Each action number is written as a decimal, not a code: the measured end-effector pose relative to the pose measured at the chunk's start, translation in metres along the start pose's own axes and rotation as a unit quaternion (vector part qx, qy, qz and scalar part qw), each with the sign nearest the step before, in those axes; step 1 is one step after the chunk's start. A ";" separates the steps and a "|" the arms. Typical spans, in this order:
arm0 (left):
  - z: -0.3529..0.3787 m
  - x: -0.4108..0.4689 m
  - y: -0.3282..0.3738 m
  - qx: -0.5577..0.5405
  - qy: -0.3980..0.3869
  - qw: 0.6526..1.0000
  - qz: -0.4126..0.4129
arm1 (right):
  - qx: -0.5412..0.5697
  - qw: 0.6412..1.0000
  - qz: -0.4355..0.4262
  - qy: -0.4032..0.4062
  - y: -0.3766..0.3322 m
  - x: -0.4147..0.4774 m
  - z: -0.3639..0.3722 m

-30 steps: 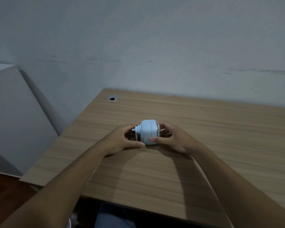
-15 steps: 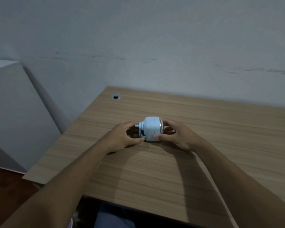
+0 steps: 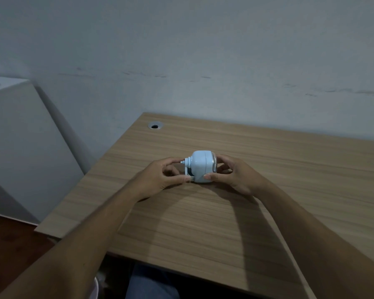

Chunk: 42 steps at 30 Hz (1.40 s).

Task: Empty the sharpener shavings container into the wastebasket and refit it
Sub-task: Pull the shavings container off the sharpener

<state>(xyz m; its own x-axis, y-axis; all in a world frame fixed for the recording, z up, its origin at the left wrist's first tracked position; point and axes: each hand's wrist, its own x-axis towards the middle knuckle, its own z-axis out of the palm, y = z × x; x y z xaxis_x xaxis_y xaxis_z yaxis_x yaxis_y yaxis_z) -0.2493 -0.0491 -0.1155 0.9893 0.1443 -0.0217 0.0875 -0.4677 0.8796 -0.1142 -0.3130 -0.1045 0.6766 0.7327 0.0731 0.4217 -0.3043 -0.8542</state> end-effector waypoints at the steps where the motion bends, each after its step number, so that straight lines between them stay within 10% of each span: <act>1: 0.001 -0.001 0.000 -0.021 0.001 1.000 -0.005 | 0.002 1.000 -0.002 0.001 0.001 0.000 0.000; 14: -0.014 0.000 0.013 -0.059 -0.102 0.991 -0.059 | -0.009 1.000 -0.006 -0.009 0.002 0.001 -0.001; 42: -0.051 0.005 -0.007 0.110 -0.008 0.994 -0.020 | -0.054 0.998 0.024 -0.015 -0.006 0.003 -0.012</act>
<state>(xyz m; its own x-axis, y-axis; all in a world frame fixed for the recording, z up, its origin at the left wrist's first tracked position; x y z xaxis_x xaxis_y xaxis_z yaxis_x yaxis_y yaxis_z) -0.2507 -0.0006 -0.0970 0.9862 0.1531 -0.0629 0.1476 -0.6419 0.7524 -0.1079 -0.3161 -0.0930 0.6796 0.7334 0.0169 0.4530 -0.4015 -0.7960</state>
